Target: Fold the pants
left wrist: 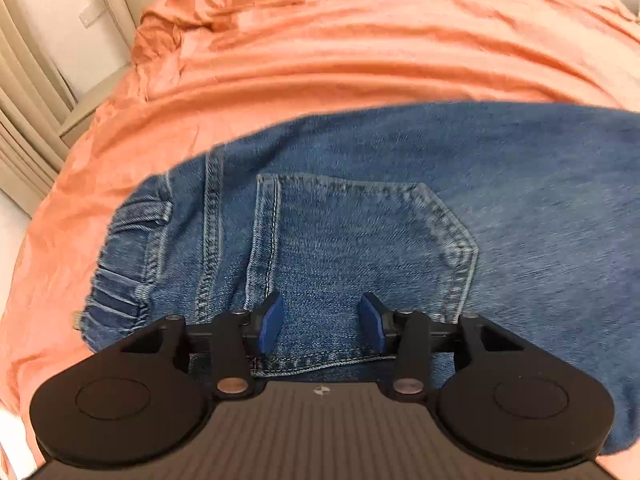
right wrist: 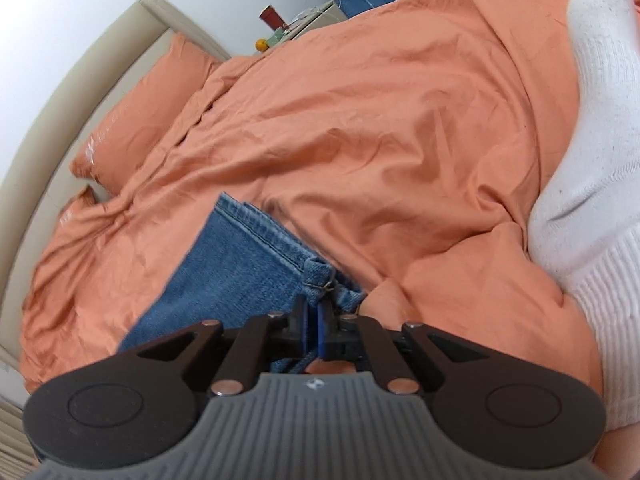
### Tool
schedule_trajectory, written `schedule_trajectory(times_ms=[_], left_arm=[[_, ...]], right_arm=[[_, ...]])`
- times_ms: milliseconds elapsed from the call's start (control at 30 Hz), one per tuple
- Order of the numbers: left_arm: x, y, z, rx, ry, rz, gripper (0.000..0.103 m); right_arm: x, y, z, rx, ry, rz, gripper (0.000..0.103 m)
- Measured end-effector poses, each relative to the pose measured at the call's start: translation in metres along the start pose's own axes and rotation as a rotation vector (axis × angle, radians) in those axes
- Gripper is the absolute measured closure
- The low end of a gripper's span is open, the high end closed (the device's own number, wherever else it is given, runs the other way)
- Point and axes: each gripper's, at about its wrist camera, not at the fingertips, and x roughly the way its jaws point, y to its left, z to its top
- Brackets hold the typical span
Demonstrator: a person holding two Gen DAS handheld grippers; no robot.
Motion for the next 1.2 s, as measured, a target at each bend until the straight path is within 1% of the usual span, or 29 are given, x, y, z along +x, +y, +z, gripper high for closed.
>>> schedule_trajectory(times_ms=[67, 100, 133, 167, 200, 233, 267, 367, 467, 567, 633, 700, 767, 867, 900, 933, 1000, 1067, 1133, 1200], left_arm=[[-0.017, -0.001, -0.005, -0.014, -0.043, -0.011, 0.048], [-0.026, -0.001, -0.008, -0.019, -0.063, -0.024, 0.047], [-0.036, -0.001, -0.012, -0.020, -0.077, -0.039, 0.046], [-0.045, -0.003, -0.016, -0.016, -0.087, -0.054, 0.046], [-0.054, -0.005, -0.019, -0.006, -0.095, -0.070, 0.046], [-0.063, -0.008, -0.025, 0.013, -0.101, -0.091, 0.046], [-0.071, -0.012, -0.029, 0.037, -0.103, -0.108, 0.046], [-0.089, -0.031, -0.048, 0.110, -0.100, -0.147, 0.046], [-0.098, -0.051, -0.067, 0.144, -0.083, -0.200, 0.046], [-0.101, -0.072, -0.084, 0.147, -0.097, -0.255, 0.045], [-0.098, -0.085, -0.093, 0.111, -0.120, -0.272, 0.042], [-0.090, -0.094, -0.096, 0.043, -0.129, -0.282, 0.042], [-0.077, -0.099, -0.098, -0.047, -0.131, -0.290, 0.042], [-0.061, -0.100, -0.102, -0.201, -0.151, -0.253, 0.043], [-0.059, -0.100, -0.104, -0.248, -0.158, -0.245, 0.050], [-0.057, -0.098, -0.105, -0.296, -0.170, -0.241, 0.054], [-0.064, -0.093, -0.105, -0.340, -0.199, -0.263, 0.080], [-0.079, -0.094, -0.099, -0.343, -0.230, -0.223, 0.088], [-0.092, -0.096, -0.091, -0.336, -0.239, -0.184, 0.090], [-0.094, -0.100, -0.087, -0.309, -0.186, -0.155, 0.091]], right_arm=[[-0.002, 0.006, -0.003, -0.045, -0.012, -0.025, 0.103], [-0.004, 0.011, -0.004, -0.060, -0.023, -0.042, 0.099], [-0.008, 0.018, -0.006, -0.084, -0.035, -0.065, 0.090], [-0.012, 0.026, -0.008, -0.123, -0.052, -0.100, 0.085], [-0.016, 0.034, -0.011, -0.163, -0.070, -0.138, 0.075], [-0.021, 0.043, -0.015, -0.203, -0.090, -0.172, 0.074], [-0.025, 0.051, -0.019, -0.241, -0.107, -0.186, 0.074], [-0.037, 0.077, -0.035, -0.329, -0.119, -0.171, 0.074], [-0.044, 0.109, -0.059, -0.433, -0.104, -0.105, 0.072], [-0.050, 0.136, -0.092, -0.519, -0.073, -0.034, 0.070], [-0.050, 0.152, -0.114, -0.587, -0.048, 0.019, 0.070], [-0.048, 0.165, -0.133, -0.679, -0.051, 0.047, 0.070], [-0.045, 0.173, -0.146, -0.756, -0.064, 0.049, 0.070], [-0.040, 0.173, -0.151, -0.797, -0.082, 0.027, 0.070], [-0.039, 0.172, -0.150, -0.795, -0.080, 0.029, 0.070], [-0.039, 0.170, -0.150, -0.795, -0.080, 0.033, 0.070], [-0.039, 0.169, -0.149, -0.804, -0.088, 0.033, 0.068], [-0.040, 0.169, -0.150, -0.813, -0.099, 0.025, 0.067], [-0.039, 0.168, -0.150, -0.810, -0.098, 0.017, 0.066], [-0.036, 0.168, -0.149, -0.806, -0.091, -0.009, 0.066]])
